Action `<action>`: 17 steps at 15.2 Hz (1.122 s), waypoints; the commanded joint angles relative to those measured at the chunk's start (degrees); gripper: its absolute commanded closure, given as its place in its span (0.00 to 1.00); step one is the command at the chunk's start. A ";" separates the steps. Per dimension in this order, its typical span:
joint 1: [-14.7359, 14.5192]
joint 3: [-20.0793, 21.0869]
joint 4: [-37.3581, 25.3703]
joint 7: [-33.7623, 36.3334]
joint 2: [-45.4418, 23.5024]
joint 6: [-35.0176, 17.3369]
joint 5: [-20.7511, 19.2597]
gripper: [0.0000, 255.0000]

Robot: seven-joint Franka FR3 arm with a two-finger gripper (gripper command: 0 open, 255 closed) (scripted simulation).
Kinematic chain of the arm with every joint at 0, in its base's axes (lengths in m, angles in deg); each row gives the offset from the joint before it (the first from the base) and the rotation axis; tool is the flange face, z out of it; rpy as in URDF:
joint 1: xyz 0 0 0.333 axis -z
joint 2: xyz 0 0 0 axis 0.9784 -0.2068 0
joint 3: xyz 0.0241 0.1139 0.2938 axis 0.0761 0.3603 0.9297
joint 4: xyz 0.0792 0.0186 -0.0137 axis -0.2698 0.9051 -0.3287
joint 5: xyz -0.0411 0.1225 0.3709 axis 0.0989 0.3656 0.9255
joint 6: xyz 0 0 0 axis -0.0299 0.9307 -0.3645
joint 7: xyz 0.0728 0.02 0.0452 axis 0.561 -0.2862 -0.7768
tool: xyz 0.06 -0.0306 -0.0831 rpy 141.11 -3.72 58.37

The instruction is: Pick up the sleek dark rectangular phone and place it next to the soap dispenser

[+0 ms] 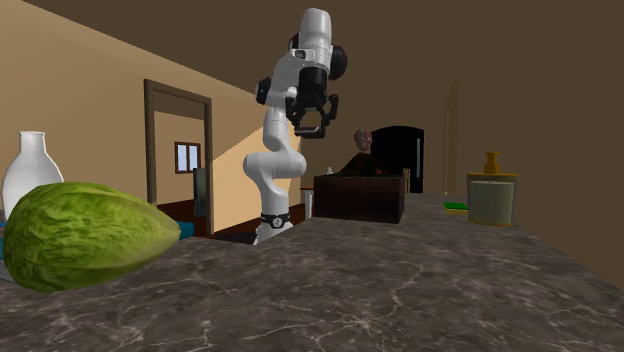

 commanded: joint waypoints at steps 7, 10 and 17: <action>-0.17 2.06 -6.82 2.41 -2.59 4.31 0.05 1.00; -0.64 5.77 -10.24 6.72 -6.12 4.36 0.08 1.00; -1.20 14.74 -20.57 17.50 -16.55 5.28 -2.50 1.00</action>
